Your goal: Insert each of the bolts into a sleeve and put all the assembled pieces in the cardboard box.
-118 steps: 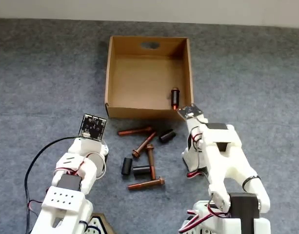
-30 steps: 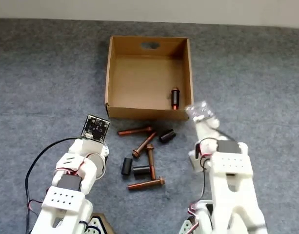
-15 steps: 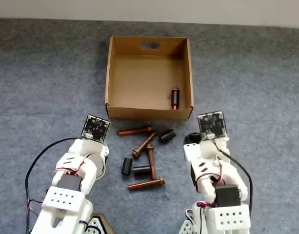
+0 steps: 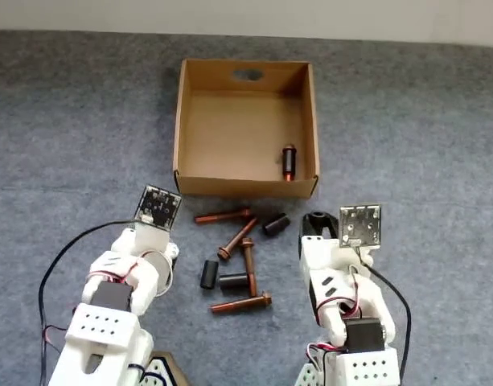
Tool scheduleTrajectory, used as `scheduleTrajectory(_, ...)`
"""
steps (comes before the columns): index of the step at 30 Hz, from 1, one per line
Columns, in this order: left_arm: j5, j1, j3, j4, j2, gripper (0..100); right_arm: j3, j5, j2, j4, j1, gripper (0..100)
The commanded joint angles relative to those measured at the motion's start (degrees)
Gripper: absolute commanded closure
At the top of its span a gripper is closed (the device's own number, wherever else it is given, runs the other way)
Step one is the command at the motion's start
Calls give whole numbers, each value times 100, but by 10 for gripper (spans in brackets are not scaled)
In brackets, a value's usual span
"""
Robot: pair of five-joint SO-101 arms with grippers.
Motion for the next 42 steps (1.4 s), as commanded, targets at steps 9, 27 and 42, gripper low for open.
scheduleTrajectory(9, -703, -409, -2615, 1890, -22, 989, 365, -53, -92, -119, -4, 992)
scheduleTrajectory(27, -273, 1024, -6009, 4264, 4057, 859, 365, -53, -92, -101, 57, 992)
scheduleTrajectory(42, 1213, 1710, -6237, 3455, 6018, 859, 365, -62, -92, -119, 1024, 992)
